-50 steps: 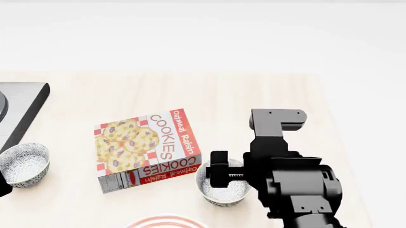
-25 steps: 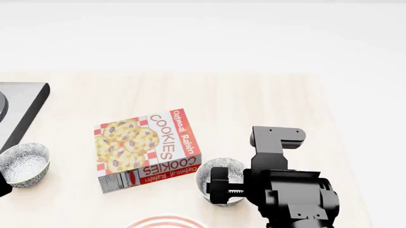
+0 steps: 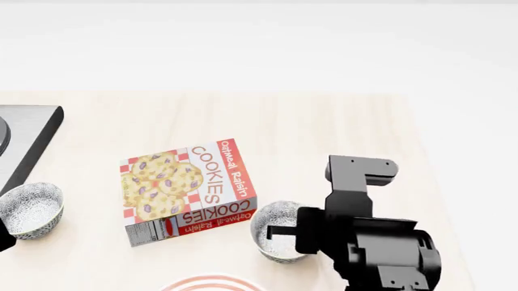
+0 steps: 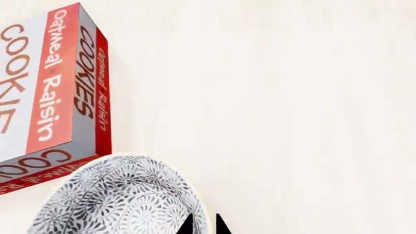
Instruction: Pick the akita bowl next to the plate and place it on the plate.
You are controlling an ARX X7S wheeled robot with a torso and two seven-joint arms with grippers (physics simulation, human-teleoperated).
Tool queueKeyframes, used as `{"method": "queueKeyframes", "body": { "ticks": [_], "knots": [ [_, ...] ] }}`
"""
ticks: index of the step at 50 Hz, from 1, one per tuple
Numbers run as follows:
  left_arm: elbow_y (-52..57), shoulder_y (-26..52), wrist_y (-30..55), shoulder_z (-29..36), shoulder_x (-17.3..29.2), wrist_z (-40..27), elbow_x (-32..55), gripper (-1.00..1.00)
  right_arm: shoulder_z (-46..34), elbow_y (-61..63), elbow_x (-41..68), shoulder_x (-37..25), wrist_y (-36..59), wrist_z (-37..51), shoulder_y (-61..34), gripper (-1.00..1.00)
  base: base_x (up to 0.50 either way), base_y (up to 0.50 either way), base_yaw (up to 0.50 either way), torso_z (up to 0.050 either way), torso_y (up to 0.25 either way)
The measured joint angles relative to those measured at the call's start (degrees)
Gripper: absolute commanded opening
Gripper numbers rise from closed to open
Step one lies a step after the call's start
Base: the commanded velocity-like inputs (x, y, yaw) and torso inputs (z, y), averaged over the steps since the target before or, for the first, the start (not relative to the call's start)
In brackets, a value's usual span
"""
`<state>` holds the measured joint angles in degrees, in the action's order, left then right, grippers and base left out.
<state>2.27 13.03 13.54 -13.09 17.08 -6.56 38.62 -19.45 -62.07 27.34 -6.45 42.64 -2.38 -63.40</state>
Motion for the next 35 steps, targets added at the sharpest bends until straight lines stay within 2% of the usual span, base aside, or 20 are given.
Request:
{"method": "queueKeyframes", "body": {
  "ticks": [18,26,35],
  "knots": [
    [-0.1,0.0,-0.2,0.2,0.2,-0.2,0.2,1.0,5.0,47.7,6.6,-7.5,17.9,15.7,12.0,-1.0,0.0,0.0,0.0,0.0,0.0],
    [0.3,-0.2,0.0,0.2,0.3,-0.5,0.5,1.0,6.7,60.4,9.3,-9.1,24.2,20.2,13.0,-1.0,0.0,0.0,0.0,0.0,0.0],
    [1.1,-0.4,0.4,0.3,0.5,-0.9,0.9,1.0,8.8,69.0,12.9,-9.8,29.9,22.6,13.3,-1.0,0.0,0.0,0.0,0.0,0.0]
  ]
}}
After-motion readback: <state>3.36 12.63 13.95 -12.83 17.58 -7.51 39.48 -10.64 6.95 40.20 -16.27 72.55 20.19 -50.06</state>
